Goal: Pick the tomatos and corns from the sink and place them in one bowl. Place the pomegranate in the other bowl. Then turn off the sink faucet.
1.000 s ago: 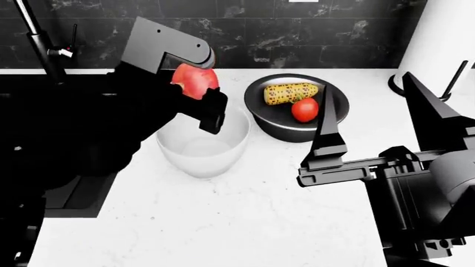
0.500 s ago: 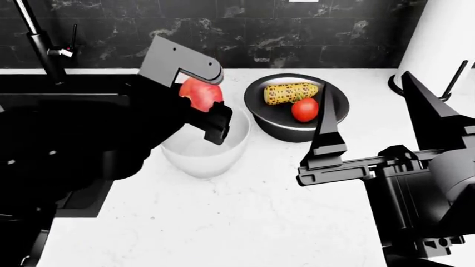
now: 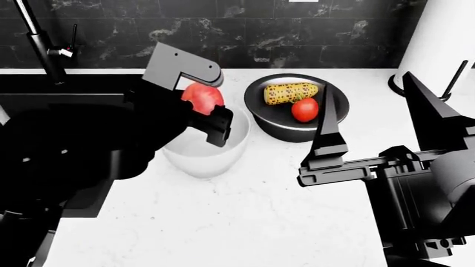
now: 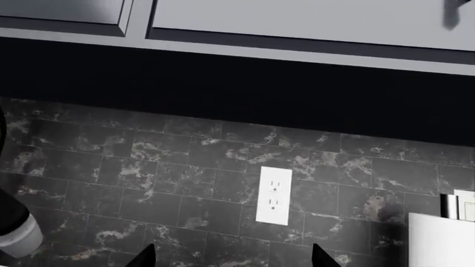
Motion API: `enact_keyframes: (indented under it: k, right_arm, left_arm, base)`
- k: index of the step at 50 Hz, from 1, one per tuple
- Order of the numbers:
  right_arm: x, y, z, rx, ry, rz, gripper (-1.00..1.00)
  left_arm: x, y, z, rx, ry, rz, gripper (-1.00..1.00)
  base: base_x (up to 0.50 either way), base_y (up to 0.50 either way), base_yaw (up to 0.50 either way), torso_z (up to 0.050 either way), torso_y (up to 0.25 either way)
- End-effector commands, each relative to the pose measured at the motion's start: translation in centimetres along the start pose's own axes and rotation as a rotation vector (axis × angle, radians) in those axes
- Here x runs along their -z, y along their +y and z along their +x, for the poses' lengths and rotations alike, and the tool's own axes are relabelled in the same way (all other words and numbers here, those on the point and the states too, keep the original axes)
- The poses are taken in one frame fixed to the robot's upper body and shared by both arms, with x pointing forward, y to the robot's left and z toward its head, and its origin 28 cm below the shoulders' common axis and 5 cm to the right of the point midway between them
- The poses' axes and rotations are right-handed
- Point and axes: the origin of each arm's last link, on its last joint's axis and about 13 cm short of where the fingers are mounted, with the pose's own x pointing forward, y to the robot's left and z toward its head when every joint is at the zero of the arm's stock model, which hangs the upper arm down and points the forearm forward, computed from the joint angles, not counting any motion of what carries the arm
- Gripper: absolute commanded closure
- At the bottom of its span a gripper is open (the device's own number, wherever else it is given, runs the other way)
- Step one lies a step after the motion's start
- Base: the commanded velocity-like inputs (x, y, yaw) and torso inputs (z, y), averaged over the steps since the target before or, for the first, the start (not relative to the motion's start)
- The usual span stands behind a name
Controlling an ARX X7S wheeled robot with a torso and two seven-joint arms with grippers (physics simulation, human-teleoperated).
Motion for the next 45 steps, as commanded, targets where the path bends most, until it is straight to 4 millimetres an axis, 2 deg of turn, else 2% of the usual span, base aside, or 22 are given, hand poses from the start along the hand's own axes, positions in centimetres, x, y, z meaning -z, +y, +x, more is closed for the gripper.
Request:
enact_keyframes:
  k: [1, 6, 7, 35, 39, 45]
  right_arm:
    - [0.0, 0.0, 0.0, 0.001, 0.0, 0.001, -1.0]
    - [0.0, 0.0, 0.0, 0.001, 0.0, 0.001, -1.0]
    - [0.0, 0.0, 0.0, 0.001, 0.0, 0.001, -1.0]
    - [0.0, 0.1, 0.0, 0.002, -0.003, 0.001, -1.0]
    - [0.1, 0.0, 0.0, 0.008, 0.001, 0.0, -1.0]
    - [0.3, 0.0, 0.3, 0.021, 0.06, 0.003, -1.0]
  left_arm:
    - [-0.1, 0.1, 0.2, -0.014, -0.006, -0.014, 1.0]
    - [0.0, 0.1, 0.2, -0.018, -0.005, -0.017, 1.0]
    - [0.0, 0.1, 0.3, -0.018, -0.004, -0.015, -1.0]
    - [-0.1, 0.2, 0.1, -0.031, -0.043, 0.02, -1.0]
    - [-0.2, 0.2, -0.3, -0.056, -0.11, 0.032, -1.0]
    - [-0.4, 0.5, -1.9, -0.213, -0.342, 0.112, -1.0]
  base:
    - [0.0, 0.0, 0.0, 0.0, 0.0]
    - [0.0, 0.0, 0.0, 0.0, 0.0]
    - [0.0, 0.0, 0.0, 0.0, 0.0]
    - [0.0, 0.0, 0.0, 0.0, 0.0]
    - [0.0, 0.0, 0.0, 0.0, 0.0]
    - [-0.47, 0.0, 0.0, 0.0, 0.002]
